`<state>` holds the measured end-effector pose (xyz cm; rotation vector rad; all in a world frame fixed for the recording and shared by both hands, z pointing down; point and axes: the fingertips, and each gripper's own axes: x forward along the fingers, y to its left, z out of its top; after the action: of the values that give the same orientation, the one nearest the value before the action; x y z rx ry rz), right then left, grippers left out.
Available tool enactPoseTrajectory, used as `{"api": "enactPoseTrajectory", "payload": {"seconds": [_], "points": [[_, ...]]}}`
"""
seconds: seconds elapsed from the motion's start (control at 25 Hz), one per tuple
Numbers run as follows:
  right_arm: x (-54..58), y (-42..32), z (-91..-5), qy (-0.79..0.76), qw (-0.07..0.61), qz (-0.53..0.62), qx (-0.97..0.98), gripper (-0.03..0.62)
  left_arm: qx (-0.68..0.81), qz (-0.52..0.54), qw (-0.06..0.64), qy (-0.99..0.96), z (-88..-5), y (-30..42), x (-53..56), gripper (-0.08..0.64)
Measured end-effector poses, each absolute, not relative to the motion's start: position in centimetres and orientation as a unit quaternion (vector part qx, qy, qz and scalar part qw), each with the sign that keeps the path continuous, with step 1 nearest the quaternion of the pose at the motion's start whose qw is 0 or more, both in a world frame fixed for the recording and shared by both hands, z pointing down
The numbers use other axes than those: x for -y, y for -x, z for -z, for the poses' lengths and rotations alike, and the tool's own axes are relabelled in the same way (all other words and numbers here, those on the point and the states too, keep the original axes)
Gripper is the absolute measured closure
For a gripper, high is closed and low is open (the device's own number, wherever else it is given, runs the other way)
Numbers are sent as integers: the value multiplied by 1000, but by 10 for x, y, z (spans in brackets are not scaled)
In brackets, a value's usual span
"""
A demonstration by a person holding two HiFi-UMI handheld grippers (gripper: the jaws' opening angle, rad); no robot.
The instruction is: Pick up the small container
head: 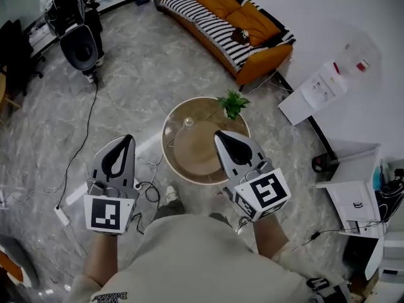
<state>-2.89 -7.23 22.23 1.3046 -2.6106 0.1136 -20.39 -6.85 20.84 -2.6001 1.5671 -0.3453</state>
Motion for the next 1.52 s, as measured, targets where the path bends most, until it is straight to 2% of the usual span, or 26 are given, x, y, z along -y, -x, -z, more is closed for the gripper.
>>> {"api": "enactPoseTrajectory", "payload": {"seconds": [0.24, 0.56, 1.08, 1.52], "points": [[115, 47, -233, -452, 116, -39, 883, 595, -492, 128, 45, 860, -225, 216, 112, 555], [145, 45, -248, -458, 140, -48, 877, 595, -500, 123, -2, 857, -247, 225, 144, 554], [200, 19, -273, -469, 116, -64, 873, 595, -517, 124, 3, 847, -262, 197, 185, 554], [283, 24, -326, -485, 98, -69, 867, 590, -507, 158, -29, 847, -323, 178, 241, 554]]}}
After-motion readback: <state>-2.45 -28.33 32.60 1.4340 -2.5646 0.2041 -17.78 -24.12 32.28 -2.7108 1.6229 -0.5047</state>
